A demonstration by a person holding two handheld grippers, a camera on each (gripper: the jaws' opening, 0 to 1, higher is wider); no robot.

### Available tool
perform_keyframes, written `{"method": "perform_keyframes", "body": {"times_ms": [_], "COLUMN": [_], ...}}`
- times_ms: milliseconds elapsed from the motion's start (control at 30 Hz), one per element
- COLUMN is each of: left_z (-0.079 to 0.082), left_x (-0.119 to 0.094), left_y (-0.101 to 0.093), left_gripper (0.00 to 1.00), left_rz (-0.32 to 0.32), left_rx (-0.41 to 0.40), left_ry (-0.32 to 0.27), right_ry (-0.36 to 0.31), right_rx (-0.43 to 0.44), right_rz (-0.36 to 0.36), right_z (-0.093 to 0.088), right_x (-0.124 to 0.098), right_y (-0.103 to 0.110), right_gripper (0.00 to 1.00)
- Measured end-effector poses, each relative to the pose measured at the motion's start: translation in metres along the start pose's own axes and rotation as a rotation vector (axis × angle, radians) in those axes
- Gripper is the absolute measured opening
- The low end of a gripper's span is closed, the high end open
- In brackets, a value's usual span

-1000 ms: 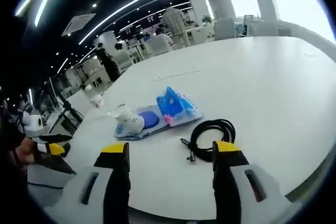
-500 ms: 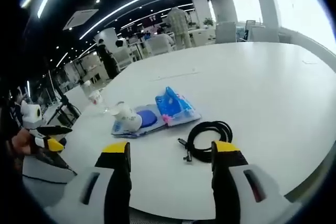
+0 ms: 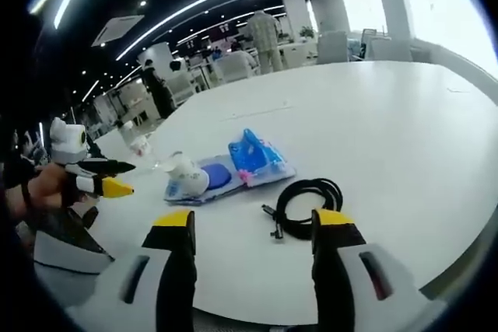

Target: Arrange the tabletop items into an orderly group along one side of the table until the central work area is clear of visible clutter.

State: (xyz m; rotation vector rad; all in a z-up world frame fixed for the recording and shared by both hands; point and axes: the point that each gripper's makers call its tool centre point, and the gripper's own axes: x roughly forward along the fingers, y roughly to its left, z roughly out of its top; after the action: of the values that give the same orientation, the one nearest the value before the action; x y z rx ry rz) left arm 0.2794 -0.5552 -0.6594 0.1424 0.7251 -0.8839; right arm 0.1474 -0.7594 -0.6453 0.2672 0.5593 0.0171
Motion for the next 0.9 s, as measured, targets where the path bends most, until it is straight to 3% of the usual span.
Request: {"method": "perform_keyframes", "body": {"times_ms": [233, 433, 767, 900], "left_z": [0.008, 0.010, 0.014, 0.012], "left_x": [0.037, 0.061, 0.078, 0.081], "left_y": [-0.004, 0.000, 0.008, 0.011], "left_gripper": [0.92, 0.84, 0.70, 0.56], "left_rz": [-0.012, -0.010, 0.008, 0.027], "left_rx": [0.015, 0.020, -0.004, 0.014], "left_ry": [0.022, 0.040, 0.042, 0.048], "right_ry": [0.017, 0.025, 0.042, 0.041], "right_rx": [0.002, 0.016, -0.006, 0.005], "right_rz": [0.003, -0.003, -0.004, -0.008], "right_z": [-0.003, -0.006, -0.008, -0.009], "right_x": [0.001, 0.002, 0.002, 0.002], "right_y": [0.001, 0.000, 0.001, -0.001], "right_gripper": [0.59, 0.58, 0.57, 0.57]}}
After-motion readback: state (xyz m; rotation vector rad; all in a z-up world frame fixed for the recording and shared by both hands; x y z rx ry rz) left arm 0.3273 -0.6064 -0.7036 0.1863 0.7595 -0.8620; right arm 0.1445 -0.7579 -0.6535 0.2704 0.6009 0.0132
